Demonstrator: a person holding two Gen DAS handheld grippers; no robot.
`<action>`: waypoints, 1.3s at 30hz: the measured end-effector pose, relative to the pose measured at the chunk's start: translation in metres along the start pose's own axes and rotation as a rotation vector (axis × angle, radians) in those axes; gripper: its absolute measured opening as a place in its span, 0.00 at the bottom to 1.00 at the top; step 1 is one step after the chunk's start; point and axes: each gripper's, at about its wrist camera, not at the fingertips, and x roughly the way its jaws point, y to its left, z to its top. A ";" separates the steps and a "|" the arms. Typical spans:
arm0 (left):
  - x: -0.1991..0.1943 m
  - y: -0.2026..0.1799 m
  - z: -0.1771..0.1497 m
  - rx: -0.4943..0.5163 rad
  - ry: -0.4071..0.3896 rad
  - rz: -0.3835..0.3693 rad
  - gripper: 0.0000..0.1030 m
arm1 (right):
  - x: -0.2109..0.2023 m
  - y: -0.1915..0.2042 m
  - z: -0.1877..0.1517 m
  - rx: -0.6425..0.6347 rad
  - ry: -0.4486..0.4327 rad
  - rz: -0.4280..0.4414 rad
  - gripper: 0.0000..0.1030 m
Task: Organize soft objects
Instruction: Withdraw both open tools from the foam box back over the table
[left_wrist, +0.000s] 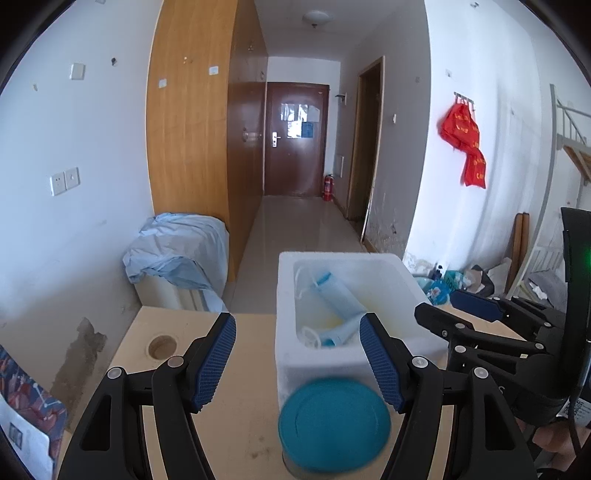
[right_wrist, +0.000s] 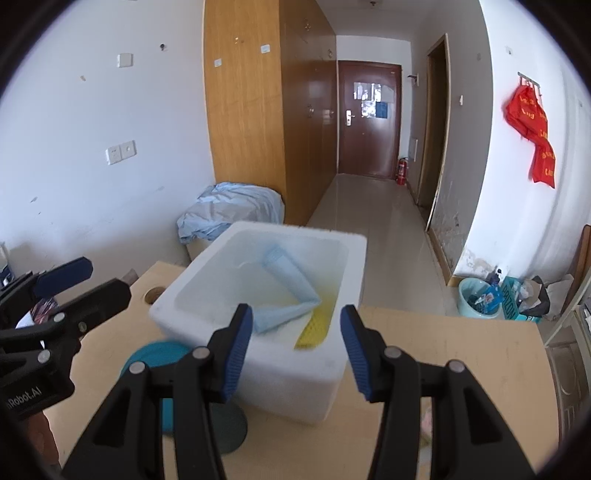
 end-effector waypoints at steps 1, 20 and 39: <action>-0.005 -0.001 -0.003 0.003 0.003 0.001 0.69 | -0.003 0.001 -0.003 0.003 0.000 -0.001 0.53; -0.101 -0.031 -0.062 0.039 -0.024 -0.025 0.81 | -0.088 -0.002 -0.065 0.046 -0.038 -0.028 0.67; -0.182 -0.063 -0.147 0.078 -0.046 -0.094 0.88 | -0.165 0.000 -0.146 0.110 -0.084 -0.093 0.77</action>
